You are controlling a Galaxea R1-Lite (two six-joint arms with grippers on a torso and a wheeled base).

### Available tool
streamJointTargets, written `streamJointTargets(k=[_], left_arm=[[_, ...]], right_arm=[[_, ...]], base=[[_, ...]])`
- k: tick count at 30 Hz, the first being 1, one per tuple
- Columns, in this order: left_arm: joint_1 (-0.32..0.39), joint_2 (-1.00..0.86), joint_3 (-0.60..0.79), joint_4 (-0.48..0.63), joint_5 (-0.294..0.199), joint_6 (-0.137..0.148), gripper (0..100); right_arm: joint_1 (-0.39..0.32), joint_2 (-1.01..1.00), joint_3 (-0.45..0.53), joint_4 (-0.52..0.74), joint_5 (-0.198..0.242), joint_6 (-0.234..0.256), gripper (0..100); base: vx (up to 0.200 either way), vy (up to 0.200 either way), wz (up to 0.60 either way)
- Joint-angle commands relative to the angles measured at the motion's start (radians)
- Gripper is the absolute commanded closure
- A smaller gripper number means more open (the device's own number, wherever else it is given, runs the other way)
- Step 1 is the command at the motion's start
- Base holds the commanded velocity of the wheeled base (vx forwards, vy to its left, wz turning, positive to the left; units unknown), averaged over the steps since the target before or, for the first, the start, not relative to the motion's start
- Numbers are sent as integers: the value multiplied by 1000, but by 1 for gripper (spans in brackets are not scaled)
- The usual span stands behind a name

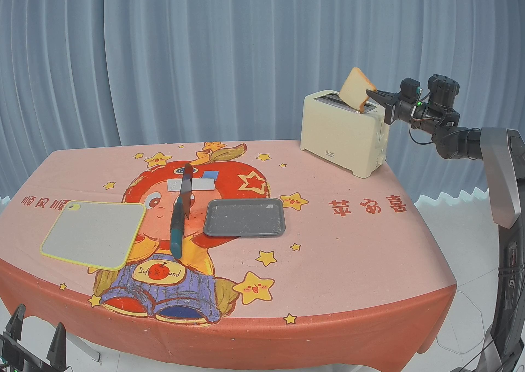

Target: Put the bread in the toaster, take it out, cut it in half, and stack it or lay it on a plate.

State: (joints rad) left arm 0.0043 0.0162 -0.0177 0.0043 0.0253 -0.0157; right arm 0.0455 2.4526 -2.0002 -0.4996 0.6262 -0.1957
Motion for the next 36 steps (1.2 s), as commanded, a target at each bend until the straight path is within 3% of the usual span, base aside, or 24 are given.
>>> streamJointTargets(k=[1, 17, 27, 36], left_arm=[[0, -16, 18, -1, 1, -1, 0], [0, -16, 18, 0, 1, -1, 0], [0, -16, 18, -1, 4, -3, 0], [0, -16, 18, 0, 1, -1, 0]], right_arm=[[-4, -3, 0, -30, -2, 1, 100], [-10, -90, 0, -45, -5, 19, 100], [-26, -167, 136, -62, -5, 18, 100], [-35, -176, 179, -65, -5, 13, 100]], base=[[0, 0, 0], [0, 0, 0], [0, 0, 0], [133, 0, 0]])
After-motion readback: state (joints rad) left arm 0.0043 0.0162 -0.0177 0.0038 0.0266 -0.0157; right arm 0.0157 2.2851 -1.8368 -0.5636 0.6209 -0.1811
